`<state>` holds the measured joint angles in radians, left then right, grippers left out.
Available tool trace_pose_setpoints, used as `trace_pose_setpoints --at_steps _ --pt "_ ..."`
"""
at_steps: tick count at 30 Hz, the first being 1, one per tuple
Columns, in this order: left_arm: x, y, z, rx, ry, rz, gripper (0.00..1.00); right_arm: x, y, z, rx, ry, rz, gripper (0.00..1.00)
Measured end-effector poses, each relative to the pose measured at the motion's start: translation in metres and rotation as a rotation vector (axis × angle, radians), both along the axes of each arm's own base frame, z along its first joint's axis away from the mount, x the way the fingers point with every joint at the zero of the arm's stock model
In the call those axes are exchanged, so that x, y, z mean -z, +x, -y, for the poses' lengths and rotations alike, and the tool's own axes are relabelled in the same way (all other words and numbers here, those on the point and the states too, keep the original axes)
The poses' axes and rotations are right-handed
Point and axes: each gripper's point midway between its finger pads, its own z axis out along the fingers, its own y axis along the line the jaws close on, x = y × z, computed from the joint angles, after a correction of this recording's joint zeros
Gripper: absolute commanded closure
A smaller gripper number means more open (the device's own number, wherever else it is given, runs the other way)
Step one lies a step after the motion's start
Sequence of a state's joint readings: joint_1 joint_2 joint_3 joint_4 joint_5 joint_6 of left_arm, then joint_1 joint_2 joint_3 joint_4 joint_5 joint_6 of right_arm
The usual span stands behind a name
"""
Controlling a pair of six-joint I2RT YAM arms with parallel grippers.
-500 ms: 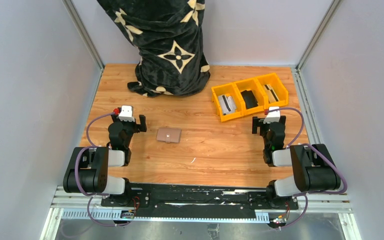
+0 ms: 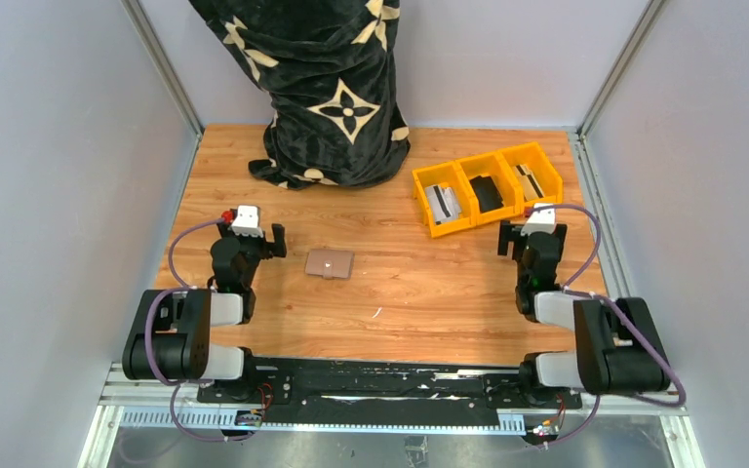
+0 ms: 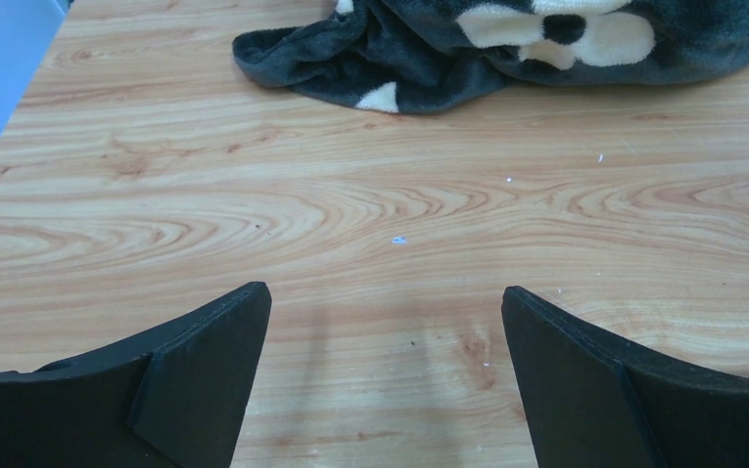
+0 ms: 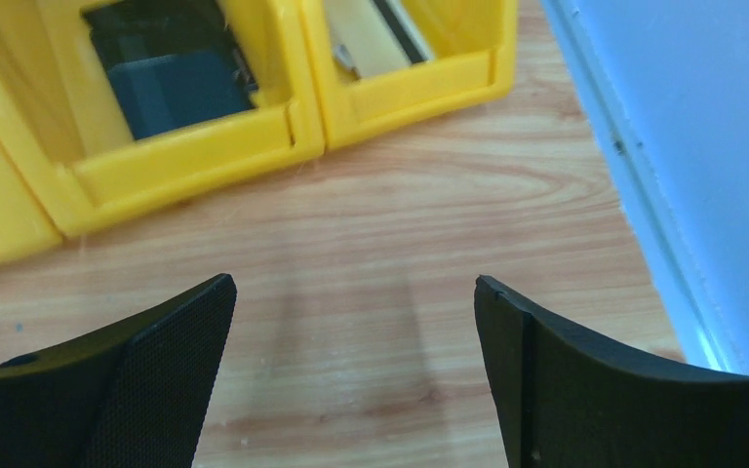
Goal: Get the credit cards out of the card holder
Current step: Move the storage box to the center of the board.
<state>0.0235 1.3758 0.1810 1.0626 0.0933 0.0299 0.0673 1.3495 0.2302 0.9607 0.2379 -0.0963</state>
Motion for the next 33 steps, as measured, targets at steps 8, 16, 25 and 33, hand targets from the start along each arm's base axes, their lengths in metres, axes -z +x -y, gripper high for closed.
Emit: trace_pose_setpoints --at_steps 8,16,25,33 --pt "-0.062 0.044 0.005 0.044 0.008 -0.024 0.00 -0.093 0.029 0.009 0.104 0.081 0.125 0.04" --pt "-0.138 0.047 -0.006 0.062 -0.016 -0.012 0.00 -0.134 0.045 0.031 0.238 0.478 0.202 0.08" --pt "-0.131 0.027 -0.003 0.100 -0.014 -0.201 0.00 -0.103 0.085 -0.043 0.005 0.454 -0.051 0.24" --pt "-0.100 0.000 0.017 0.225 -0.021 -0.349 0.00 -0.083 0.134 -0.100 -0.141 0.326 -0.193 0.29"
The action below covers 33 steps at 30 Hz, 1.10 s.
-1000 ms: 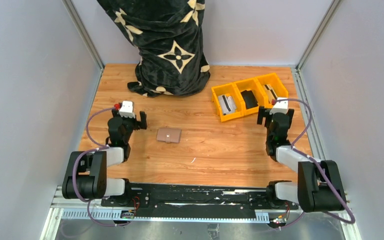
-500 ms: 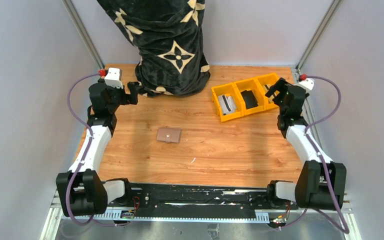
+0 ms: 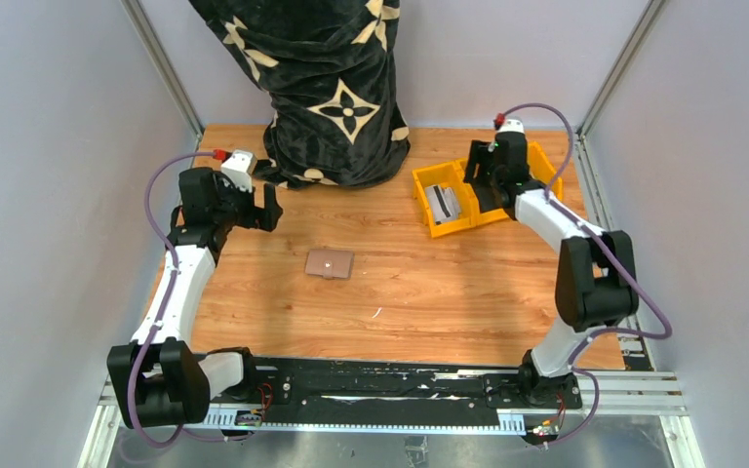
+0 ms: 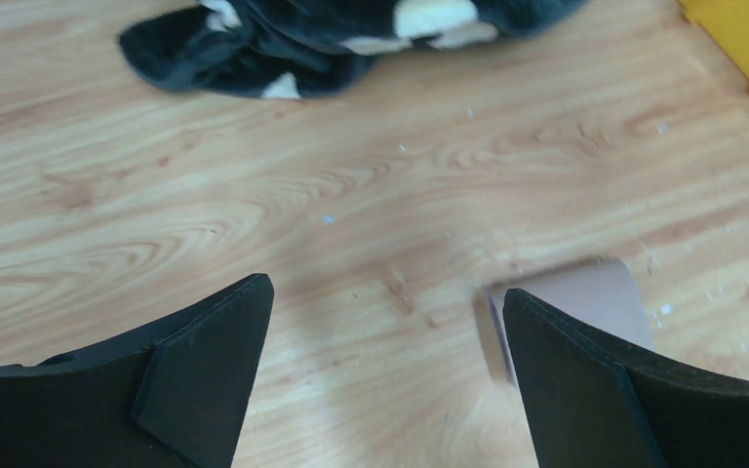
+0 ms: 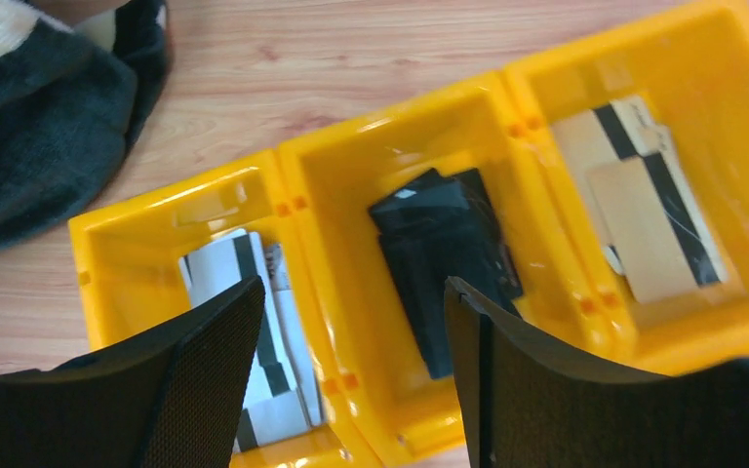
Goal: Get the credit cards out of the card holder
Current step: Move the storage box to the center of the board.
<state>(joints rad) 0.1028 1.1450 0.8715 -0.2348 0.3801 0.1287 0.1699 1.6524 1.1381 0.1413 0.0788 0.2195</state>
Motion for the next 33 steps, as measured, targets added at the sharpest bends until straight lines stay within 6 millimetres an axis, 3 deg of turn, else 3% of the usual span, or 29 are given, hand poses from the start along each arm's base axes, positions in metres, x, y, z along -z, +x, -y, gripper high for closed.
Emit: trace_pose_setpoints --at_steps 4,11,15,17,20,24,33 --pt "0.014 -0.017 0.012 0.103 0.008 -0.061 0.00 0.010 0.014 -0.023 -0.059 -0.041 -0.032 0.30" --pt "0.029 -0.042 0.023 0.232 0.038 -0.132 0.00 0.049 0.022 -0.025 -0.084 -0.101 -0.126 0.36" --pt "0.033 -0.051 0.025 0.260 0.048 -0.155 0.00 0.068 0.015 -0.029 -0.108 -0.134 -0.181 0.54" --pt "0.032 -0.054 0.026 0.270 0.053 -0.154 0.00 0.067 0.014 -0.034 -0.118 -0.142 -0.180 0.70" --pt "0.029 -0.056 0.026 0.281 0.066 -0.145 0.00 0.066 0.012 -0.041 -0.131 -0.172 -0.170 0.85" --pt "0.025 -0.059 0.026 0.297 0.078 -0.139 0.00 0.066 -0.005 -0.054 -0.126 -0.174 -0.173 0.93" --pt "0.025 -0.064 0.027 0.320 0.090 -0.144 0.00 0.066 -0.054 -0.082 -0.119 -0.180 -0.194 0.97"
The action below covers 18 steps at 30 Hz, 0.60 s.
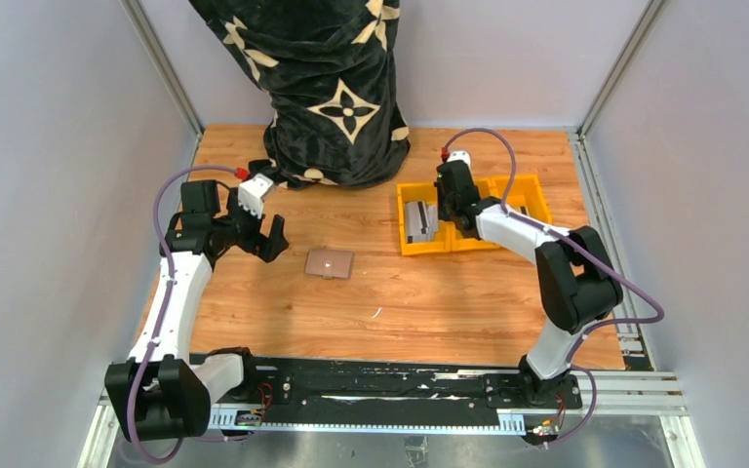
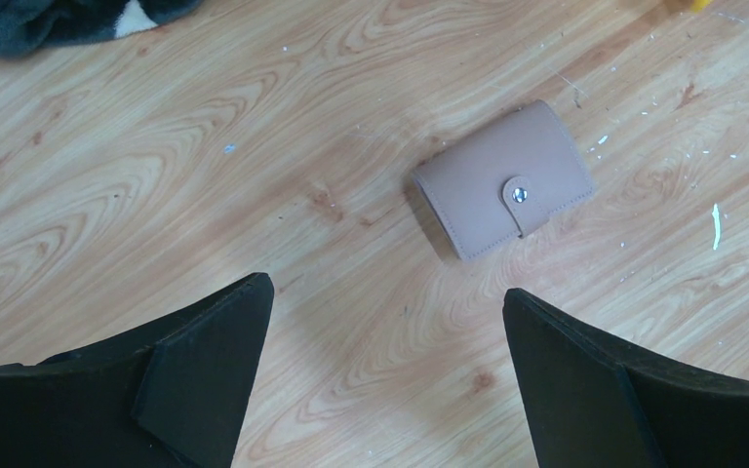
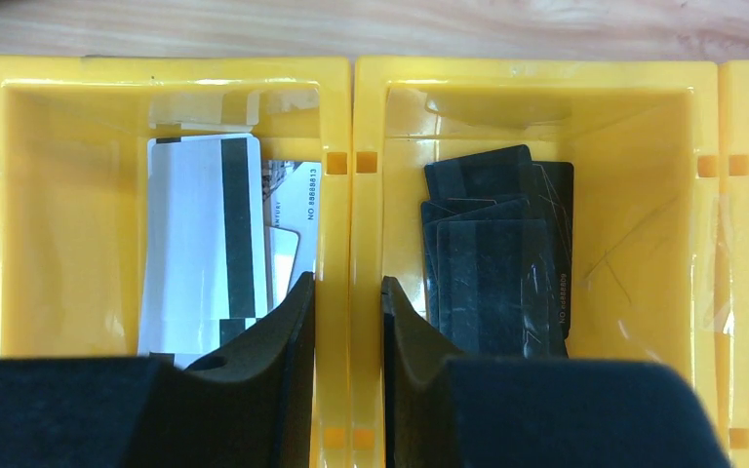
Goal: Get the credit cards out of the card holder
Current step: Move the storage box to the center of the board, then pick up the card holder from the center of the board.
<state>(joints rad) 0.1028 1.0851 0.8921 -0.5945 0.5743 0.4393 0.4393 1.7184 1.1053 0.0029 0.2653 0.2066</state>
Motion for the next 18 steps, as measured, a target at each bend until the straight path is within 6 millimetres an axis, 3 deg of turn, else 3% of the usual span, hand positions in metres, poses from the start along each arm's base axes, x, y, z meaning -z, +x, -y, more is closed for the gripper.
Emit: trace_pose_setpoints --at_steps 9,14,18 --pt "-0.001 -0.006 0.001 0.017 0.008 -0.007 0.00 0.000 -0.035 -0.066 0.012 0.007 0.001 0.96" --pt "-0.002 -0.010 0.001 0.034 0.023 -0.005 0.00 0.001 -0.028 -0.090 0.052 0.021 0.019 0.91" --pt "0.000 -0.016 0.000 0.050 0.039 -0.014 0.00 0.000 -0.016 -0.097 0.090 0.030 0.034 0.75"
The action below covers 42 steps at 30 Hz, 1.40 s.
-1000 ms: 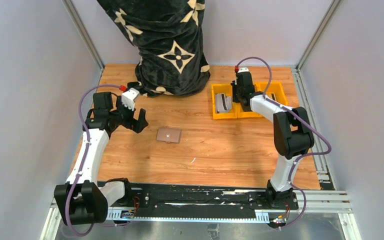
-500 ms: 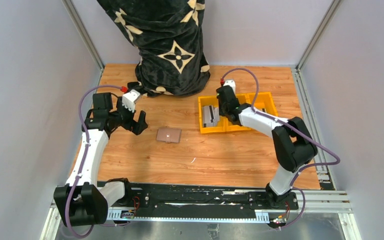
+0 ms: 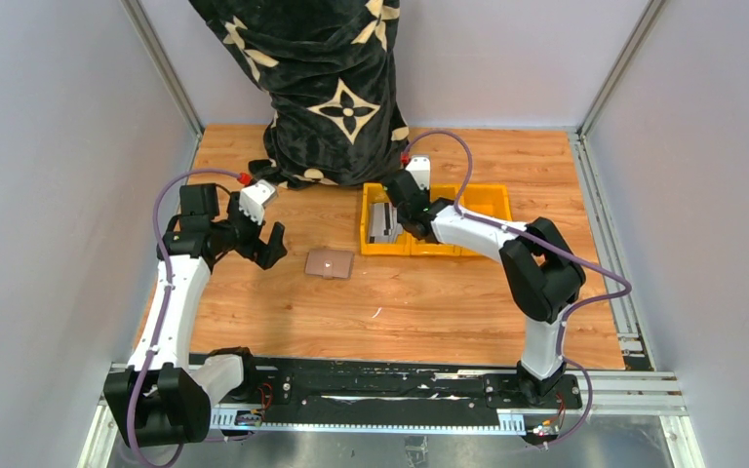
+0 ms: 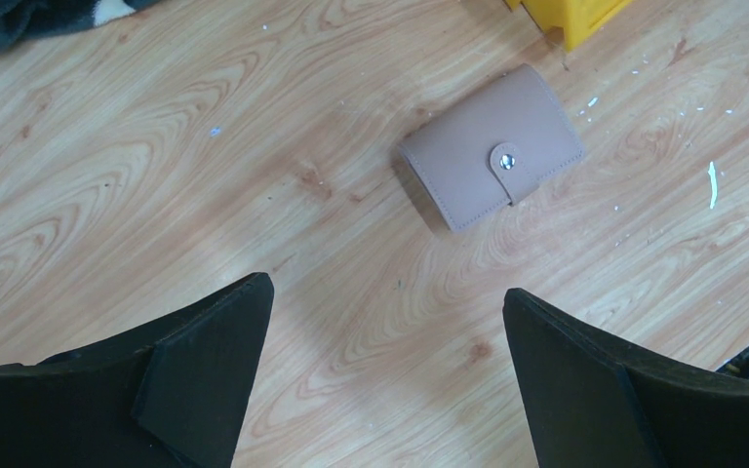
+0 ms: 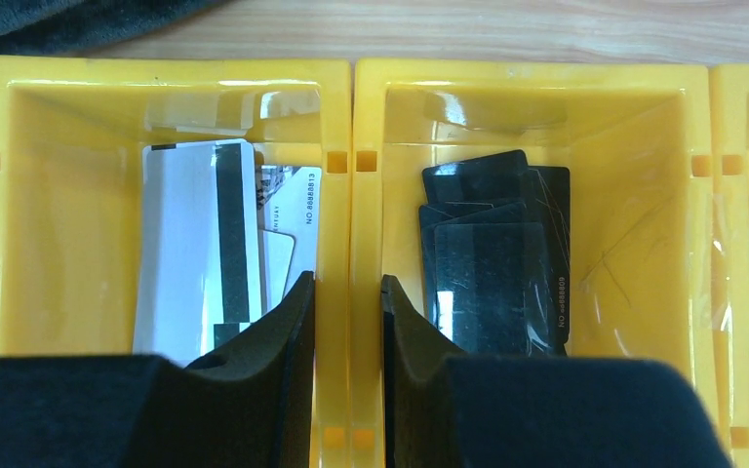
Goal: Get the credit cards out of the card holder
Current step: Pick up the card holder from the center of the board.
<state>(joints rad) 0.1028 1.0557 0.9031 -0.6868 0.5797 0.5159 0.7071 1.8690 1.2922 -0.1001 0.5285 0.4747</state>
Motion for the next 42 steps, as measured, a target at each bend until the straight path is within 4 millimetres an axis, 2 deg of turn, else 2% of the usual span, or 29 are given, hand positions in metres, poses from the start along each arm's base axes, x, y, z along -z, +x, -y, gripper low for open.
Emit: trace_pose_setpoints --at_steps 6,10,15,17,20,23,26,29,32,36,42 --pt "0.002 -0.003 -0.001 0.005 0.011 -0.007 0.00 -0.002 -0.004 -0.005 -0.026 -0.035 0.008 0.38" --pt "0.003 -0.003 -0.004 -0.004 0.026 -0.013 0.00 -0.014 -0.017 -0.024 -0.089 -0.051 0.038 0.23" --pt "0.001 -0.002 -0.008 -0.017 0.050 -0.009 0.00 -0.050 -0.048 -0.058 -0.248 0.008 0.108 0.20" --pt "-0.002 -0.002 -0.010 -0.020 0.056 -0.007 0.00 -0.069 -0.060 -0.082 -0.353 0.054 0.142 0.19" --pt "-0.007 -0.001 -0.012 -0.029 0.067 -0.002 0.00 -0.078 -0.083 -0.118 -0.547 0.102 0.145 0.16" --pt "-0.012 0.001 -0.015 -0.039 0.079 0.006 0.00 -0.070 -0.102 -0.153 -0.743 0.118 0.099 0.15" --pt "-0.015 0.002 -0.017 -0.050 0.091 0.010 0.00 -0.052 -0.111 -0.186 -0.906 0.114 0.028 0.14" --pt "-0.019 0.002 -0.020 -0.060 0.103 0.010 0.00 -0.029 -0.118 -0.202 -1.008 0.095 -0.048 0.13" --pt "-0.025 0.003 -0.022 -0.067 0.111 0.014 0.00 0.000 -0.122 -0.210 -1.076 0.062 -0.122 0.13" --pt "-0.026 0.001 -0.022 -0.067 0.113 0.006 0.00 0.037 -0.128 -0.210 -1.121 0.013 -0.213 0.12" --pt "-0.025 -0.002 -0.022 -0.065 0.114 -0.004 0.00 0.042 -0.119 -0.216 -1.146 -0.023 -0.217 0.12"
